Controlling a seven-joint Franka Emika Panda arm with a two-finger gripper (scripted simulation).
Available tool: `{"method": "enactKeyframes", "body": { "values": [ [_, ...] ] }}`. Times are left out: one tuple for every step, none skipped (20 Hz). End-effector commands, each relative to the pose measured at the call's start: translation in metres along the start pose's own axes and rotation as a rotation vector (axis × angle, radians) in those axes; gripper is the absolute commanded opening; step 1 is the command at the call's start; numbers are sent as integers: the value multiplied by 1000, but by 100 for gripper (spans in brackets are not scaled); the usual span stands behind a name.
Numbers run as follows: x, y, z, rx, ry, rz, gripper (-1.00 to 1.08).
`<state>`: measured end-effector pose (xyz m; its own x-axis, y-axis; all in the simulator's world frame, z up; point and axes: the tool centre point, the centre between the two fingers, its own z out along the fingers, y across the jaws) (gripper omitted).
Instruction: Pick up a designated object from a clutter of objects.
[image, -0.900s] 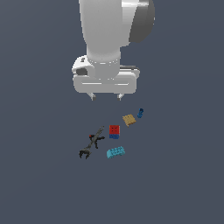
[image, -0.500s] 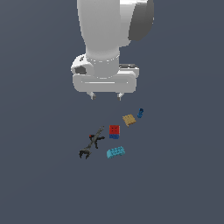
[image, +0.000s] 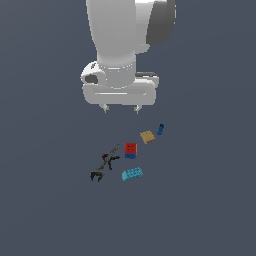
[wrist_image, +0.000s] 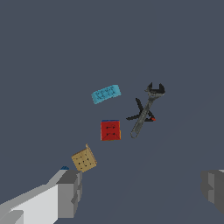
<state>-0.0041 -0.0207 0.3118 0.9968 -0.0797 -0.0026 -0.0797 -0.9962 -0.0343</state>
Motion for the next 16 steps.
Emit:
{"method": "enactKeyframes", "body": {
  "values": [
    [0,-3,3,-1,0,5,100],
    [-1,-4,5,-2,-1,8,100],
    [-1,-6,7,-3,-1,12,100],
    [-2,-8,10,-5,-1,16,100],
    [-2,-11,13,-6,-1,21,100],
    [-3,-13,16,-8,-1,26,100],
    [-4,-16,20,-9,-1,32,100],
    [-4,-20,24,-11,-1,39,100],
    [-5,-23,28,-13,-1,46,100],
    [-7,-27,33,-15,-1,54,100],
    [-8,-31,38,-17,-1,62,100],
    [-10,-36,43,-20,-1,70,100],
    [-11,-40,49,-22,-1,79,100],
    [-13,-45,55,-24,0,89,100],
    [-16,-51,61,-27,0,99,100],
    [-18,-56,68,-29,1,110,100]
  ]
}}
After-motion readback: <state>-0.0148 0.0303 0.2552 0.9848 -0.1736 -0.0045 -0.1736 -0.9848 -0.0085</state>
